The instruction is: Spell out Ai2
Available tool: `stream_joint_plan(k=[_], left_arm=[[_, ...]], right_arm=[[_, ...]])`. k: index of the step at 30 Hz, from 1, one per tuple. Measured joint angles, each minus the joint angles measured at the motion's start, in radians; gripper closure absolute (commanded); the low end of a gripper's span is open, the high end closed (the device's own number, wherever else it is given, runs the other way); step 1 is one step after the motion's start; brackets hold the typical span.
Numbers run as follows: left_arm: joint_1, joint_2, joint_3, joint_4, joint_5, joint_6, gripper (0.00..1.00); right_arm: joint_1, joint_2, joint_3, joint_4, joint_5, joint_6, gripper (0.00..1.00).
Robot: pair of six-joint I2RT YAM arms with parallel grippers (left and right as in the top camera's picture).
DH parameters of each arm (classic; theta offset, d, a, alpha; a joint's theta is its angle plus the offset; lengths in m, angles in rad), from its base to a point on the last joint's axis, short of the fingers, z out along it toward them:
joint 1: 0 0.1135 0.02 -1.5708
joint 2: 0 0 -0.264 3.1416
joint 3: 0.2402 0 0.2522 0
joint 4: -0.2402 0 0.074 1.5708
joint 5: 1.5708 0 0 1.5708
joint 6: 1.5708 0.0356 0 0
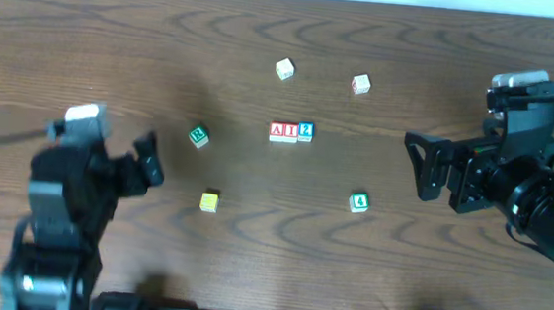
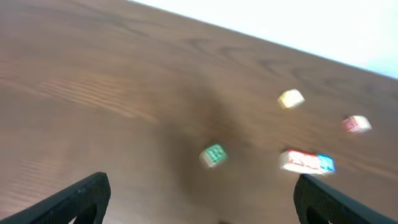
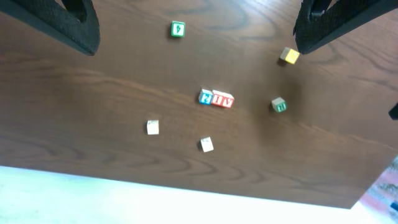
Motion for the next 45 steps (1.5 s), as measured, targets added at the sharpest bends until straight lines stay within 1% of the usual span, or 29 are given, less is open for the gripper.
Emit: stream_joint_plan(k=[1, 4, 7, 10, 15, 20, 29, 34, 45], left_arm=[[0.026, -0.072, -0.089, 0.055, -0.002, 0.002, 0.05], [0.068, -0.203, -0.258, 0.146, -0.006, 0.005, 0.04], [0.092, -0.307, -0.399, 0.186, -0.007, 0.005, 0.05], [0.100, -0.386, -0.523, 0.230, -0.010, 0.005, 0.05], [0.101, -0.470, -0.651, 0.272, -0.016, 0.005, 0.04], [0.101, -0.519, -0.716, 0.289, -0.018, 0.006, 0.05], [0.101, -0.565, -0.717, 0.295, -0.020, 0.053, 0.05], [0.101, -0.626, -0.717, 0.295, -0.020, 0.054, 0.05], [0.101, -0.664, -0.717, 0.295, -0.020, 0.057, 0.05]], right_arm=[[0.000, 0.000, 0.000, 0.000, 0.000, 0.000, 0.01], [0.000, -0.001, 0.000, 0.001, 0.000, 0.000, 0.01], [0.000, 0.000, 0.000, 0.000, 0.000, 0.000, 0.01], [0.000, 0.000, 0.000, 0.000, 0.000, 0.000, 0.01], [0.000, 0.000, 0.000, 0.000, 0.000, 0.000, 0.01], [0.000, 0.001, 0.000, 0.000, 0.000, 0.000, 0.01], [0.000, 0.000, 0.000, 0.000, 0.000, 0.000, 0.01], [0.000, 0.000, 0.000, 0.000, 0.000, 0.000, 0.01], [0.000, 0.000, 0.000, 0.000, 0.000, 0.000, 0.01]])
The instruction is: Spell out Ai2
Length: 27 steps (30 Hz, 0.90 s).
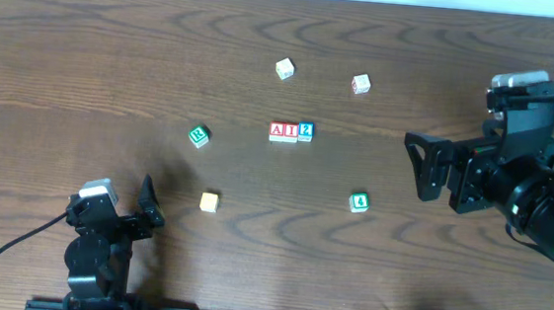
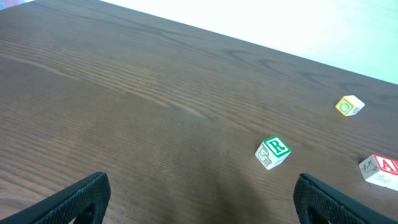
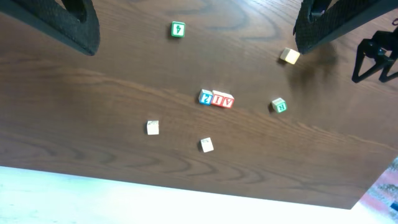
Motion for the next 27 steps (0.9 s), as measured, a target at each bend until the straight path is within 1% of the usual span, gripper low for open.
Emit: stream_joint_plan(k=[16, 21, 23, 25, 26, 27], left_arm=[[0.000, 0.000, 0.000, 0.000, 0.000, 0.000, 0.04], [0.000, 0.000, 0.000, 0.000, 0.000, 0.000, 0.05], [0.000, 0.000, 0.000, 0.000, 0.000, 0.000, 0.05], [0.000, 0.000, 0.000, 0.000, 0.000, 0.000, 0.04], [0.000, -0.001, -0.001, 0.003, 0.000, 0.000, 0.05], [0.000, -0.001, -0.001, 0.002, 0.000, 0.000, 0.05]], right_arm=[[0.000, 0.000, 0.000, 0.000, 0.000, 0.000, 0.01], [0.000, -0.006, -0.016, -0.013, 0.048, -0.051, 0.01], [0.000, -0.043, -0.089, 0.006, 0.072, -0.074, 0.01], [0.000, -0.116, -0.207, 0.062, 0.089, -0.084, 0.01], [0.000, -0.197, -0.320, 0.140, 0.096, -0.089, 0.01], [0.000, -0.256, -0.389, 0.175, 0.099, -0.093, 0.01]])
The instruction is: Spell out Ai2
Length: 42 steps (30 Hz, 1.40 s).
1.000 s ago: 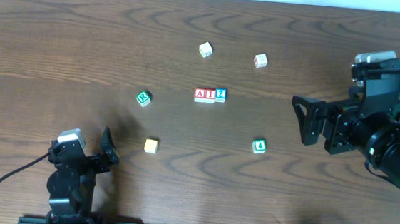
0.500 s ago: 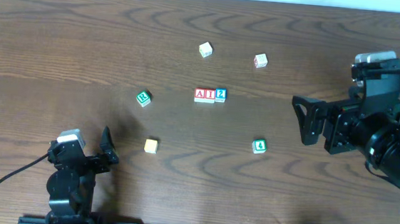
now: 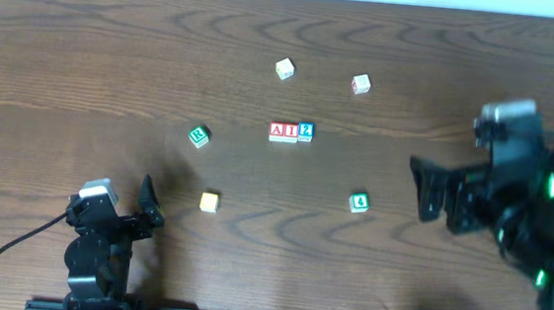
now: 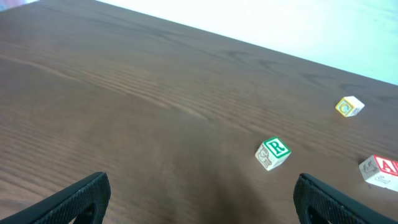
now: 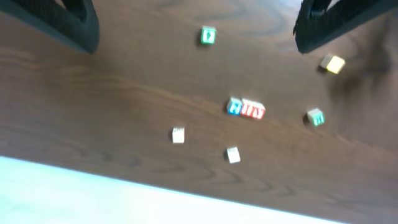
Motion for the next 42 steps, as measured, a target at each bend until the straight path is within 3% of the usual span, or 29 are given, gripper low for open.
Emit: stream_joint_plan(k=[3, 7, 14, 19, 30, 42], left_arm=[[0.000, -0.001, -0.001, 0.005, 0.000, 0.000, 0.05], [0.000, -0.002, -0.001, 0.003, 0.000, 0.000, 0.05], [0.000, -0.002, -0.001, 0.003, 0.000, 0.000, 0.05], [0.000, -0.002, -0.001, 0.003, 0.000, 0.000, 0.05], [0.000, -0.002, -0.001, 0.003, 0.000, 0.000, 0.05], [0.000, -0.002, -0.001, 0.003, 0.000, 0.000, 0.05]], right_arm=[[-0.003, -0.288, -0.304, 0.194, 0.010, -0.007, 0.01], [-0.008, -0.601, -0.637, 0.322, 0.014, -0.007, 0.01], [-0.034, -0.816, -1.036, 0.443, 0.017, -0.007, 0.01], [-0.034, -0.897, -1.166, 0.462, 0.016, -0.006, 0.01], [-0.034, -0.900, -1.347, 0.462, 0.013, -0.006, 0.01], [-0.034, -0.901, -1.355, 0.472, 0.013, -0.006, 0.01]])
